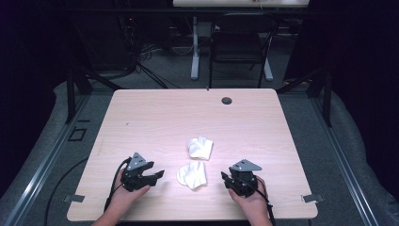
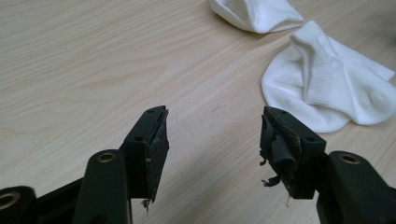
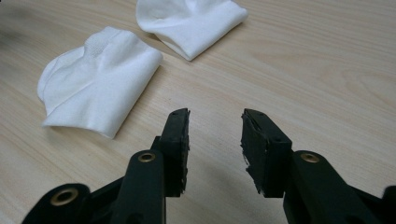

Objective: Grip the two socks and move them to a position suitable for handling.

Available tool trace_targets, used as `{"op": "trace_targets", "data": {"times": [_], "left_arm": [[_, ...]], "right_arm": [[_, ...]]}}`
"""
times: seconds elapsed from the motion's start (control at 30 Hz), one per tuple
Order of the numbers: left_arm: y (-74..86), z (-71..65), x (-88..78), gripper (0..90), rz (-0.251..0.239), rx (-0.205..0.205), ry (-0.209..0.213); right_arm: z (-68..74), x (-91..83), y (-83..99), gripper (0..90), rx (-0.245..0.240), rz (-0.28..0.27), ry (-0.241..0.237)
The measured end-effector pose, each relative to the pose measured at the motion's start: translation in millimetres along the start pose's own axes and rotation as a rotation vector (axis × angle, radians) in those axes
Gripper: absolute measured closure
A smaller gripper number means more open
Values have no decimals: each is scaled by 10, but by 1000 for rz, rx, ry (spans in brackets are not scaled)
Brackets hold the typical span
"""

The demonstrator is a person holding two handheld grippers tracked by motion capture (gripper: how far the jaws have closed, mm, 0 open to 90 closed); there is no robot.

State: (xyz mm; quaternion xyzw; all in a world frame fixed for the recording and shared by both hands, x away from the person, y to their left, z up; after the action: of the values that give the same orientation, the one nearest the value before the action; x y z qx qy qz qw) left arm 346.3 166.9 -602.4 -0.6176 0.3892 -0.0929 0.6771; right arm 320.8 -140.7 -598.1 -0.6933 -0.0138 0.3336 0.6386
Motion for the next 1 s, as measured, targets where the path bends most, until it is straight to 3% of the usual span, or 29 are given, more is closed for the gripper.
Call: {"op": "trace_targets", "data": {"times": [0.5,1.0], "left_arm": [[-9,13,-29,451,-14,-26,-13],[-18,-9,-43,476,-14,-45,-3]], "right_arm": [[10,1,0,664,26,1,-9],[163,28,-45,691,22,1,-47]]}}
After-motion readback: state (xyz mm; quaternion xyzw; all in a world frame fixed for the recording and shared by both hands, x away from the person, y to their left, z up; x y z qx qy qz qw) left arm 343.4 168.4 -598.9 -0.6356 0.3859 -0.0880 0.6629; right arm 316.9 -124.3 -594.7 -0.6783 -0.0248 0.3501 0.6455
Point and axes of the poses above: each handheld gripper's, and its own axes: x roughly forward along the jaws, y roughly out of its underside, z roughly to its left, the point moved 6 cm from there along x, roughly forward along the jaws, and after that the axes turned 14 degrees about -z, right-handed, at the moved point
